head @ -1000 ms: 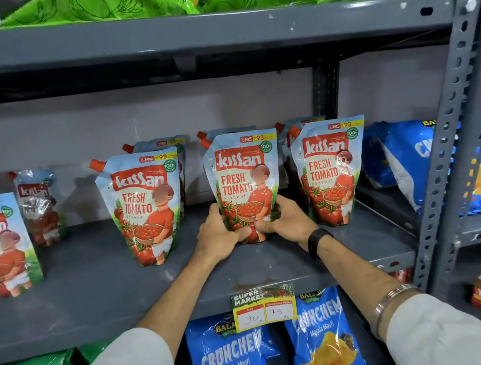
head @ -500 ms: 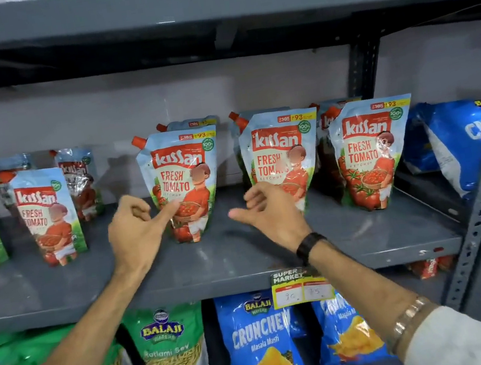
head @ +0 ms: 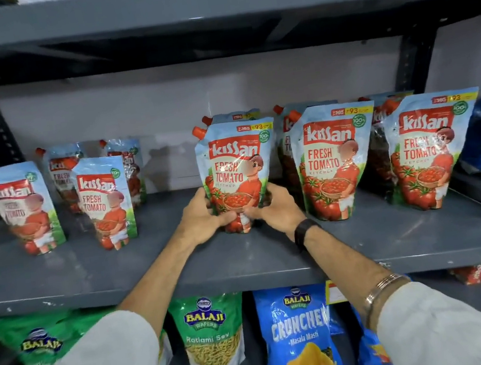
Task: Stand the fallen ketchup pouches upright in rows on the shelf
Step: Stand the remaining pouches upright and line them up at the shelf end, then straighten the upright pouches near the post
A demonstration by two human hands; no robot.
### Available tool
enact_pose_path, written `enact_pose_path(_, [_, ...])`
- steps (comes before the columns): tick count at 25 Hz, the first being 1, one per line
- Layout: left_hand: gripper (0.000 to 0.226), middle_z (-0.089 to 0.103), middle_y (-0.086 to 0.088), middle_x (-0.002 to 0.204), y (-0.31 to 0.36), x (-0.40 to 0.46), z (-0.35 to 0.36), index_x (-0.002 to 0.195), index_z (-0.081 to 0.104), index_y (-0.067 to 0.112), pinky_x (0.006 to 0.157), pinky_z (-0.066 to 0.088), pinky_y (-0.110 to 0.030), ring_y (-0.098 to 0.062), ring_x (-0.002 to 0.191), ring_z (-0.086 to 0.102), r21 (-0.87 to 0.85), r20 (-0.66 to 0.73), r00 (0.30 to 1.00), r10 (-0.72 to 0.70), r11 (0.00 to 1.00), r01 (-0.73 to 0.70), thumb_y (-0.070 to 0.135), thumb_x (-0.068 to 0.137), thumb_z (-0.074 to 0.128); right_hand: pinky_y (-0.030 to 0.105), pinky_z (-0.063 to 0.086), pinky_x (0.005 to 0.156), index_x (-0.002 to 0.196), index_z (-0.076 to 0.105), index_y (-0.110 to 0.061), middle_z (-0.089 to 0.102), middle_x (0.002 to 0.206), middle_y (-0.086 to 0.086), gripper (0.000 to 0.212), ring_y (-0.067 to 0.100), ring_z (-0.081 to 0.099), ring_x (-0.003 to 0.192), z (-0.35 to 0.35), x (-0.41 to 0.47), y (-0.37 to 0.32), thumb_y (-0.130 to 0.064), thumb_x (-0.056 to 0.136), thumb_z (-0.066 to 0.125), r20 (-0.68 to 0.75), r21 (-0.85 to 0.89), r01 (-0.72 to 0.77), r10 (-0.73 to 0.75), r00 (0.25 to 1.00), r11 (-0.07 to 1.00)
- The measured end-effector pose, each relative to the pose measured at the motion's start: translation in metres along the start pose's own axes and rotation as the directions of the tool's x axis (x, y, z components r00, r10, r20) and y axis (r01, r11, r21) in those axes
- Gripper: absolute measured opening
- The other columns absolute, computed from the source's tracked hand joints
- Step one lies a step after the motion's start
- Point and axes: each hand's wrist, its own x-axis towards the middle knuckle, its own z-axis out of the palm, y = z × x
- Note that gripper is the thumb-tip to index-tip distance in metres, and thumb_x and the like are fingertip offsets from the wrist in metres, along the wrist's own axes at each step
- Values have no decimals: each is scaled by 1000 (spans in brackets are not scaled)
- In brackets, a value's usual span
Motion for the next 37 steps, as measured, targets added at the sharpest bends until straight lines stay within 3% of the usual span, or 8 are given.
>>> enact_pose_path(11, [78, 67, -3, 130, 2, 0, 12, 138, 49, 18, 104, 55, -44, -22, 116, 66, 70, 4, 999, 35, 997, -35, 26, 73, 92, 47, 53, 101, 126, 60, -11, 70, 120, 5, 60, 21, 66, 109, -21, -3, 1, -22, 74, 87, 6, -68, -79, 80, 997, 995])
enact_pose_path(16, [26, 71, 11, 80, -14, -22, -34, 96, 72, 20, 75, 56, -30, -2, 69, 66, 163, -167, 977, 131, 981, -103, 31, 78, 87, 22, 44, 57, 78, 60, -11, 59, 66, -8, 42, 3, 53, 58, -14, -43, -15, -48, 76, 80, -370, -214, 36, -115, 922, 976])
enact_pose_path(20, [18, 68, 7, 63, -39, -39, -96, 72, 70, 23, 65, 53, -32, 1, 53, 58, 138, -274, 944, 184, 979, -151, 22, 79, 86, 24, 42, 51, 52, 46, -17, 53, 46, -7, 51, 7, 48, 46, 42, -52, -41, -48, 81, 75, -270, -255, 173, -242, 932, 951])
enact_pose_path(23, [19, 66, 7, 60, -57, -41, -142, 72, 70, 16, 65, 52, -32, -4, 53, 56, 99, -364, 912, 189, 982, -164, 22, 79, 86, 34, 52, 54, 62, 58, -17, 57, 56, -6, 37, 8, 51, 53, 103, -43, -56, -42, 79, 79, -160, -173, 189, -217, 963, 966])
enact_pose_path(28, [36, 65, -2, 82, -85, -35, -198, 91, 59, 15, 70, 58, -44, -18, 72, 60, 85, -541, 812, 217, 975, -204, 28, 76, 89, 13, 50, 69, 108, 64, -10, 66, 101, 3, 38, 13, 61, 84, 176, -31, -64, -24, 79, 84, -9, -62, 102, -103, 995, 993])
enact_pose_path(30, [67, 61, -4, 109, -96, -30, -215, 116, 51, 14, 86, 57, -42, -22, 96, 61, 65, -456, 878, 147, 989, -132, 29, 67, 95, 17, 50, 78, 121, 59, -10, 62, 112, 4, 50, 17, 61, 98, 200, -24, -65, -21, 79, 83, 37, -21, 35, -34, 999, 999])
enact_pose_path(33, [113, 55, -3, 135, -113, -22, -226, 149, 31, 16, 108, 49, -43, -22, 120, 58, 36, -89, 996, 28, 999, -25, 34, 60, 97, 32, 54, 94, 125, 58, -9, 66, 119, 4, 55, 22, 65, 111, 230, -15, -69, -15, 78, 84, 35, -19, 6, -6, 999, 1000])
enact_pose_path(37, [91, 70, -2, 128, -119, -10, -227, 138, 44, 22, 105, 54, -44, -20, 114, 69, 110, -65, 997, 33, 994, -26, 31, 64, 96, 39, 57, 96, 109, 69, -12, 76, 104, 3, 35, 16, 71, 99, 252, -12, -73, -4, 77, 81, -34, -35, 9, -10, 999, 999])
